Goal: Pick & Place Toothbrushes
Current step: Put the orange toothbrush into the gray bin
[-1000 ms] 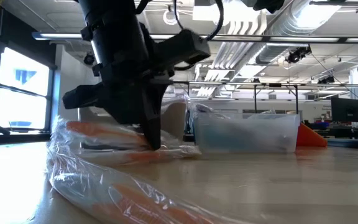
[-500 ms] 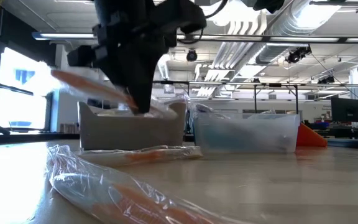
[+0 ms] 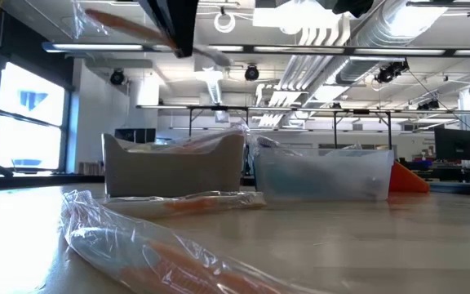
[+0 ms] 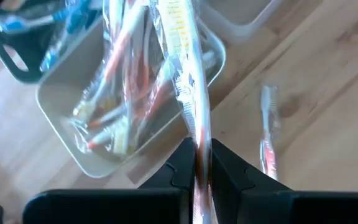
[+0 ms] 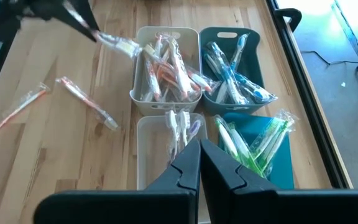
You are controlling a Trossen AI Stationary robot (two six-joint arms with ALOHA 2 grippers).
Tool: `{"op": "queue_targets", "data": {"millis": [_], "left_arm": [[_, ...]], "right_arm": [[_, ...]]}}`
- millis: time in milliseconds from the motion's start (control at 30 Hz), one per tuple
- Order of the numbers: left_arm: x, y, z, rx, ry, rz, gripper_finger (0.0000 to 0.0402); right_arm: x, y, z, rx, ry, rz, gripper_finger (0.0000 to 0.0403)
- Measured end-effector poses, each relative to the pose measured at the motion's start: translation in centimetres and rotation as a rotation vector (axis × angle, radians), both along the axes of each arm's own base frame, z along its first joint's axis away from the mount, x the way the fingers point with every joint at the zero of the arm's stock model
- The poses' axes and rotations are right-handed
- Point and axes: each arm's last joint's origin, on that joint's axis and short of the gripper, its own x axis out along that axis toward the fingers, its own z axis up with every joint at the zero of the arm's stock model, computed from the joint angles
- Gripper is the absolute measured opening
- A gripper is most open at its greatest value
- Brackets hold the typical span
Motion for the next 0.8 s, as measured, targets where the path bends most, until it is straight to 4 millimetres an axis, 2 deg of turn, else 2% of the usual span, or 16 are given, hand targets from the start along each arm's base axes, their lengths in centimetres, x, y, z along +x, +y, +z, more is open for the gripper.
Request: {"op": "queue_targets", "data": {"millis": [233, 400, 533, 633, 800], "left_arm": [[-1.0, 1.9, 2.7, 0.066, -0.03, -0.07, 0.0022], [-1.0, 3.8, 3.4, 0.146, -0.02, -0.089, 0.0022], [-0.8, 5.2, 2.6, 0.195, 0.03, -0.086, 0.0022], [-0.5, 5.9, 1.3, 0.203, 0.063, -0.079, 0.0022], [-0.3, 5.9, -0.2, 0.18, 0.07, -0.114, 0.0021]], "right_arm": [[0.0, 0.0, 0.0, 0.0, 0.002, 0.0, 0.0004], [-0.1, 0.0, -0.1, 0.001, 0.014, -0.001, 0.0004], [-0.2, 0.0, -0.2, 0.005, 0.031, -0.002, 0.0004], [-0.4, 0.1, -0.4, 0.007, 0.061, -0.008, 0.0004], [-0.5, 0.1, -0.6, 0.011, 0.08, -0.008, 0.0004]]}}
